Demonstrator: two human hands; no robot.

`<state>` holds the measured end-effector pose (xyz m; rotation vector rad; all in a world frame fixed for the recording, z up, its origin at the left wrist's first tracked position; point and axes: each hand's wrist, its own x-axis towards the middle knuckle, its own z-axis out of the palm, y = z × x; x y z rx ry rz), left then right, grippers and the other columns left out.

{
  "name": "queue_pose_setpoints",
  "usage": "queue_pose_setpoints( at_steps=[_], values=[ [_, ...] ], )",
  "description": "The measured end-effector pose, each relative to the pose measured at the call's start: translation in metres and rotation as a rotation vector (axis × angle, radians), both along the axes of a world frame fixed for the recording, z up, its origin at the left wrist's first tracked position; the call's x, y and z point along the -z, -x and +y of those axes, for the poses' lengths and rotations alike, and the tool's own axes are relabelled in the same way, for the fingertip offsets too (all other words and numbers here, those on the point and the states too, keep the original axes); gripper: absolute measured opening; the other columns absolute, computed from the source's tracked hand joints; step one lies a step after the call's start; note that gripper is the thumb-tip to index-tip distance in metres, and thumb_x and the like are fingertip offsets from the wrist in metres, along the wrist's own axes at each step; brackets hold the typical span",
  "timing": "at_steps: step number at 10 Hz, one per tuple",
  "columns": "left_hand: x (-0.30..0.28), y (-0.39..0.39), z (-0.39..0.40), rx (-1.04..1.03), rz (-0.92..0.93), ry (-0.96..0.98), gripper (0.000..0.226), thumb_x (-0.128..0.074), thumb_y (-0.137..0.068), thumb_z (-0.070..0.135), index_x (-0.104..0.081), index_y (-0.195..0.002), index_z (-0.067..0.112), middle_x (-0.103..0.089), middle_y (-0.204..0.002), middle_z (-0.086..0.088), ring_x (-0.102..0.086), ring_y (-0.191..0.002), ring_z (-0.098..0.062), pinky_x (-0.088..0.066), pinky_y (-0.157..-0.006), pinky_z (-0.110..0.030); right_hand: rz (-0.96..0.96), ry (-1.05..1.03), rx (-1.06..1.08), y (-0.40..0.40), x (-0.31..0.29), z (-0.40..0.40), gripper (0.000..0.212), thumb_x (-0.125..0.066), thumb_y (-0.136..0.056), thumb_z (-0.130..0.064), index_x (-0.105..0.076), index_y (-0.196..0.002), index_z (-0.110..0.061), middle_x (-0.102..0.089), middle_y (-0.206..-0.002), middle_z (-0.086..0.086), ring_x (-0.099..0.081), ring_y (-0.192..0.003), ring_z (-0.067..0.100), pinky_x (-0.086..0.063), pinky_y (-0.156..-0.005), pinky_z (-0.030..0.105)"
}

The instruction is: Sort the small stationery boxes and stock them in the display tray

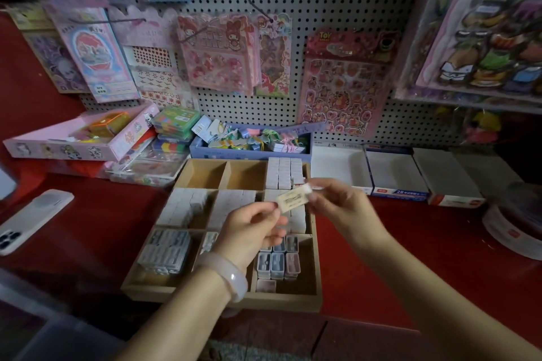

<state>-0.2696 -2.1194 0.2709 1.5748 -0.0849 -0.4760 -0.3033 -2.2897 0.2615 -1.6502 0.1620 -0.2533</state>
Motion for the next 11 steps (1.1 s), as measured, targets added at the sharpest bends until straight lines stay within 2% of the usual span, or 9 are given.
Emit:
queue_pose_setpoints(
  at_steps=[1, 2, 4, 5, 6, 7, 8, 9, 11],
  values=[
    [0.011, -0.011, 0.013, -0.048, -0.029, -0.042, 0.020, -0.055, -0.093, 0.013, -0.058, -0.109, 0.025, -0.064, -0.103, 0.002, -0.064, -0.095, -0.015, -0.054, -0.078, -0.026, 0.069, 0.430, 0.291, -0.012, 0.006, -0.036, 0.025, -0.061, -0.090, -0.017, -0.062, -0.114, -0.010, -0.072, -0.095, 0.006, -0.063, -0.069, 0.002, -0.054, -0.064, 0.018],
    [0.019, -0.025, 0.028, -0.141, -0.142, -0.105, 0.027, -0.053, -0.094, 0.007, -0.057, -0.097, 0.033, -0.061, -0.106, 0.006, -0.058, -0.107, -0.017, -0.047, -0.096, -0.036, 0.115, 0.735, 0.286, -0.025, 0.017, -0.046, 0.026, -0.057, -0.093, -0.016, -0.061, -0.118, -0.009, -0.071, -0.099, 0.008, -0.061, -0.065, 0.005, -0.047, -0.048, 0.010],
    [0.027, -0.031, 0.043, -0.169, -0.154, -0.030, 0.031, -0.047, -0.095, 0.000, -0.059, -0.097, 0.028, -0.063, -0.109, -0.001, -0.061, -0.100, -0.015, -0.048, -0.079, -0.022, 0.149, 0.839, 0.232, -0.052, 0.034, -0.031, 0.017, -0.050, -0.096, -0.014, -0.060, -0.108, -0.008, -0.073, -0.086, 0.002, -0.050, -0.052, -0.005, -0.038, -0.046, 0.009],
    [0.032, -0.032, 0.046, -0.159, -0.151, -0.026, 0.029, -0.046, -0.096, 0.002, -0.059, -0.101, 0.028, -0.063, -0.110, -0.001, -0.061, -0.101, -0.012, -0.048, -0.080, -0.022, 0.183, 0.927, 0.189, -0.066, 0.034, -0.021, 0.017, -0.047, -0.096, -0.018, -0.056, -0.106, -0.007, -0.071, -0.081, 0.005, -0.061, -0.061, 0.016, -0.051, -0.056, 0.029],
    [0.033, -0.029, 0.047, -0.143, -0.149, -0.024, 0.030, -0.048, -0.095, 0.002, -0.059, -0.101, 0.030, -0.063, -0.112, 0.000, -0.060, -0.105, -0.013, -0.048, -0.085, -0.025, 0.210, 1.125, 0.146, -0.065, 0.042, -0.012, 0.020, -0.046, -0.096, -0.019, -0.050, -0.111, -0.007, -0.065, -0.086, 0.012, -0.061, -0.075, 0.031, -0.047, -0.061, 0.034],
    [0.033, -0.026, 0.049, -0.124, -0.170, -0.021, 0.029, -0.050, -0.094, 0.004, -0.060, -0.103, 0.029, -0.064, -0.112, 0.001, -0.059, -0.107, -0.013, -0.048, -0.088, -0.026, 0.092, 1.129, 0.216, -0.050, 0.060, -0.007, 0.017, -0.049, -0.095, -0.016, -0.060, -0.101, -0.005, -0.065, -0.094, 0.011, -0.059, -0.088, 0.032, -0.038, -0.062, 0.031],
    [0.037, -0.027, 0.056, -0.125, -0.197, -0.019, 0.029, -0.049, -0.094, 0.004, -0.060, -0.104, 0.028, -0.064, -0.110, 0.002, -0.060, -0.107, -0.011, -0.048, -0.086, -0.024, -0.049, 1.116, 0.246, -0.037, 0.078, -0.008, 0.018, -0.056, -0.088, -0.011, -0.070, -0.099, -0.009, -0.069, -0.099, 0.004, -0.061, -0.085, 0.030, -0.049, -0.057, 0.032],
    [0.036, -0.025, 0.060, -0.125, -0.201, -0.028, 0.029, -0.049, -0.094, 0.002, -0.059, -0.104, 0.028, -0.063, -0.110, 0.002, -0.059, -0.108, -0.012, -0.047, -0.087, -0.024, 0.037, 1.141, 0.192, -0.030, 0.083, -0.010, 0.034, -0.049, -0.091, -0.015, -0.062, -0.122, -0.014, -0.064, -0.117, 0.001, -0.057, -0.096, 0.028, -0.051, -0.062, 0.033],
    [0.012, -0.022, 0.072, -0.057, -0.325, -0.155, 0.031, -0.050, -0.093, -0.002, -0.054, -0.110, 0.024, -0.059, -0.107, 0.007, -0.055, -0.111, -0.015, -0.043, -0.094, -0.023, 0.106, 1.009, 0.079, -0.027, 0.046, -0.020, 0.042, -0.043, -0.098, -0.021, -0.040, -0.140, -0.021, -0.038, -0.143, 0.002, -0.040, -0.128, 0.021, -0.042, -0.102, 0.035]
  ],
)
